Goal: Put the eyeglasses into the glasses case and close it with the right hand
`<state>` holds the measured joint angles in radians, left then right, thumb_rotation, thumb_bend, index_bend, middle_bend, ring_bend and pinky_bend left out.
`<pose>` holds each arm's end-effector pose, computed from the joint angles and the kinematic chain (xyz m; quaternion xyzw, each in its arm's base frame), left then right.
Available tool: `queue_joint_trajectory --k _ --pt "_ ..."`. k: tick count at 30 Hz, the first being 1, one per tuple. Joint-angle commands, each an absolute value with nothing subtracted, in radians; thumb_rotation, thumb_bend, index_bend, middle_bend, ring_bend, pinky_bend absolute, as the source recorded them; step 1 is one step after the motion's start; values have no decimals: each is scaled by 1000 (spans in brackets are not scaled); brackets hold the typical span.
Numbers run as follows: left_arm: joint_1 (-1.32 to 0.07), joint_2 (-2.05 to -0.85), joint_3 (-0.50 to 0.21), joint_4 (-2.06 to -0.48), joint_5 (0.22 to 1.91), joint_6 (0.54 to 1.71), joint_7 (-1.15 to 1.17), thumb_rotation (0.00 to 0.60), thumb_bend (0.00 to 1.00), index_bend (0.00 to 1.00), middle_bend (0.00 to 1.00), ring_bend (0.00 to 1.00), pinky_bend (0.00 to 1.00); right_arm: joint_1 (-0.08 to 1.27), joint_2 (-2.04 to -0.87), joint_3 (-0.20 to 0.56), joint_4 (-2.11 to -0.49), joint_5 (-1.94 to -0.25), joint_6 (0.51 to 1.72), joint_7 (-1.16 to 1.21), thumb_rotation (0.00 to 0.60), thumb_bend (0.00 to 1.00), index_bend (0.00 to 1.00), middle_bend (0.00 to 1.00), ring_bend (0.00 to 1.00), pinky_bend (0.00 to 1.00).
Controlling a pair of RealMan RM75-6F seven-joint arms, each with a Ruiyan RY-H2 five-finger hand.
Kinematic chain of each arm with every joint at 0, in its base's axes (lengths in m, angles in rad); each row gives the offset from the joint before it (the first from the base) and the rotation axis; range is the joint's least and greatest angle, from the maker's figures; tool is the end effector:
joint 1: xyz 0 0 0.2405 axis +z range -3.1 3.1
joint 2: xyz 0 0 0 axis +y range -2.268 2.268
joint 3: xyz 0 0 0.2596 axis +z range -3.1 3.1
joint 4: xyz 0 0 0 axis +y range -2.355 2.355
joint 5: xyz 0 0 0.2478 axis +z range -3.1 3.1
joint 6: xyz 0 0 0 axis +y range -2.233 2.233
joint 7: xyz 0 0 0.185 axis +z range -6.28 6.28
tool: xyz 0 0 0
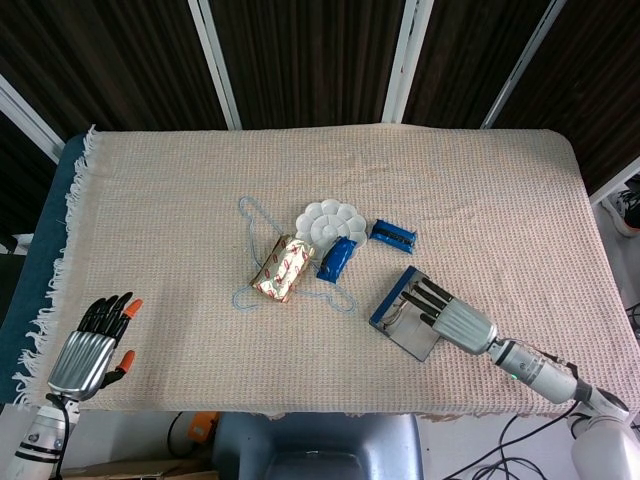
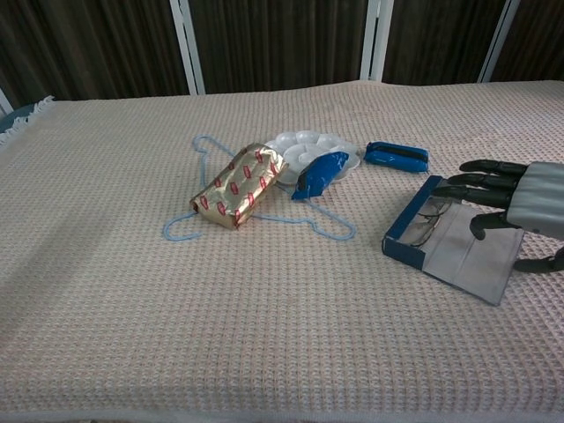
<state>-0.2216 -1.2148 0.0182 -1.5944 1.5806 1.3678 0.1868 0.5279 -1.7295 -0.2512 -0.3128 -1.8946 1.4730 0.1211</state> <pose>-0.2889 0.2455 0.0579 -0.7027 -0.3337 -0.3551 0.5184 -0.3298 -0.3484 -0.0121 0.8796 0.0124 0.2780 0.3858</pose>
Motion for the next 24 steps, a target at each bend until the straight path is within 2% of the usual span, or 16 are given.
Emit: queue_joint_trajectory --k 1,17,24 --pt "-221 -1215 18 -1595 1580 1368 188 600 382 0 0 0 95 526 -1733 -250 -311 -1891 1468 120 600 318 554 6 0 0" --pt "-216 -1225 10 -1592 1569 1377 209 600 381 0 0 0 95 508 -1770 -237 -277 -1867 1471 146 600 400 558 6 0 0" --pt "-212 -1229 5 -1592 1564 1385 220 600 382 0 0 0 97 512 -1793 -233 -259 -1860 1462 137 600 551 570 6 0 0"
